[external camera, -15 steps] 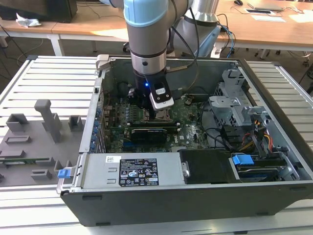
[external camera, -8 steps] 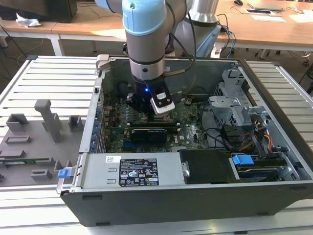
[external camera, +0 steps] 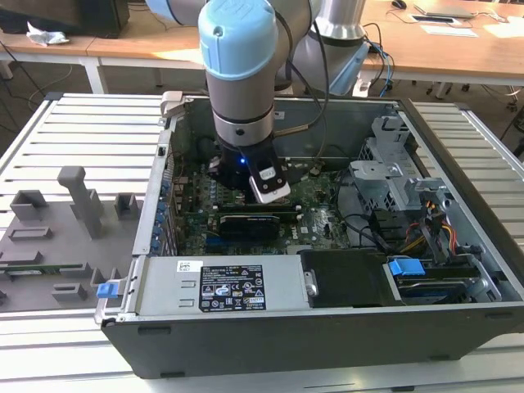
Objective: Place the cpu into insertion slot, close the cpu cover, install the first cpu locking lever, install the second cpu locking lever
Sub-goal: 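Install the second cpu locking lever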
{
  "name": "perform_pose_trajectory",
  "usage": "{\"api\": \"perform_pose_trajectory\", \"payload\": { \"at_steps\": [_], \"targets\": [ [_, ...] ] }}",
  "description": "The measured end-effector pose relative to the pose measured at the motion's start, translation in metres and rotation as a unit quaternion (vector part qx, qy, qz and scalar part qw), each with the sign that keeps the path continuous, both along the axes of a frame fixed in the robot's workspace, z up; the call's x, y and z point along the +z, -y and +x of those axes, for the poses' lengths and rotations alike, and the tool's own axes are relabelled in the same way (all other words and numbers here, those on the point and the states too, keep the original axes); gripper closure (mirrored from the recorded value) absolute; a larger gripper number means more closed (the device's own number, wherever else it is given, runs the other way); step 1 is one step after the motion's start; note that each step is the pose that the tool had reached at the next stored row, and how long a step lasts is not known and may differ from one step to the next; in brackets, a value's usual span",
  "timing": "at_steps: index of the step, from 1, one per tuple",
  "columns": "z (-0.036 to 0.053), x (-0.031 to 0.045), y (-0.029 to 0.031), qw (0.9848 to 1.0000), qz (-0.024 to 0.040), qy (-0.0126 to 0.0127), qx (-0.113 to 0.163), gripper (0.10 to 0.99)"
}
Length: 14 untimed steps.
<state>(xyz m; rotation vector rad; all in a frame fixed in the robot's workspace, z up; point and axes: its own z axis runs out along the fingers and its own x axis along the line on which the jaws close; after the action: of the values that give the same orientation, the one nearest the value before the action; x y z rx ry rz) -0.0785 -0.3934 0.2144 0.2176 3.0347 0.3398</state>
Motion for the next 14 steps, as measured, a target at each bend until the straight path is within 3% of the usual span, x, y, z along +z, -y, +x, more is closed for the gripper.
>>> {"api": "perform_pose_trajectory", "payload": {
  "at_steps": [5,9,14],
  "targets": [
    [-0.0031,-0.0026,0.0089,0.9998,0.0195,0.0,0.0,0.98],
    [-0.0092,-0.0069,0.0099,0.9994,0.0334,0.0,0.0,0.98],
    [-0.0153,-0.0106,0.01,0.999,0.0453,0.0,0.0,0.98]
  ]
}}
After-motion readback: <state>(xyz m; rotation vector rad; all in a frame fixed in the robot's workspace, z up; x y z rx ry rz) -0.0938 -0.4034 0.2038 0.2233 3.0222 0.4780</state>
